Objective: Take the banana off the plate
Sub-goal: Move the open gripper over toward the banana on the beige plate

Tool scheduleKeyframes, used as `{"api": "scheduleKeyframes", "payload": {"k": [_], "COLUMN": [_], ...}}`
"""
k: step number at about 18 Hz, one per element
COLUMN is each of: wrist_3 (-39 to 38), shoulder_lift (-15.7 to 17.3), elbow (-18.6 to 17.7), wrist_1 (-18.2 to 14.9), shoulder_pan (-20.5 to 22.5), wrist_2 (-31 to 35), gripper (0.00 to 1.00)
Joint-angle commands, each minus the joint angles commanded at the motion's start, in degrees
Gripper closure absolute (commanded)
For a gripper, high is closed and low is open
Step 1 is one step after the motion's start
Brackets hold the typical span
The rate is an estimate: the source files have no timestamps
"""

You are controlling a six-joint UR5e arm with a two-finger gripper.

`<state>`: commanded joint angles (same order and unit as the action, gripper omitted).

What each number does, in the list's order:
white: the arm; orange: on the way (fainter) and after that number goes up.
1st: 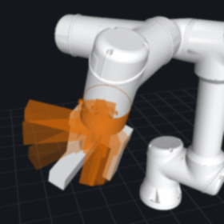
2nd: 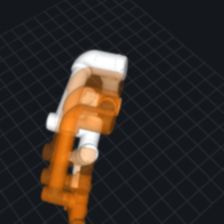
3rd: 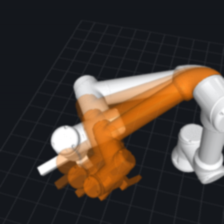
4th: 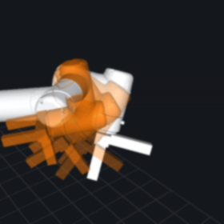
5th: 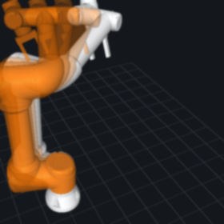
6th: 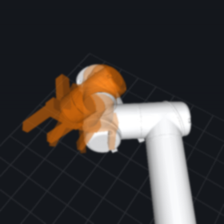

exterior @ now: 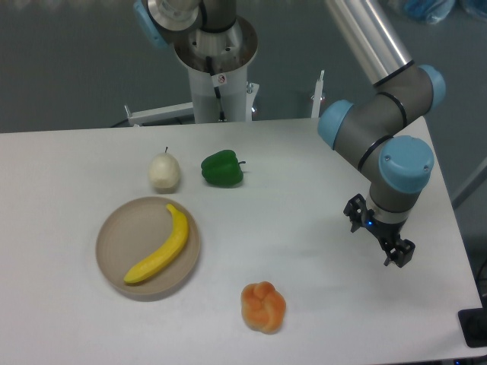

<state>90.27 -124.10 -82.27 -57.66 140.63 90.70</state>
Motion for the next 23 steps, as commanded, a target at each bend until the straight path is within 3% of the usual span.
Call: {"api": "scheduleKeyframes", "payload": {"k": [7, 12, 18, 23], "wrist_3": [-2.9, -10.7, -27.1, -33.2], "shoulder_lift": [2.5, 6.1, 9.5, 8.7], "elbow": [-1.2, -5.9, -9.1, -9.2], "wrist_1": [-0.5, 0.2, 0.4, 0.6], "shoulder_pan": [-4.6, -8.9, -18.6, -24.8], "wrist_2": [0.1, -0.9, -0.8, -0.4], "gripper": [0.0, 0.0, 0.0, 0.0]}}
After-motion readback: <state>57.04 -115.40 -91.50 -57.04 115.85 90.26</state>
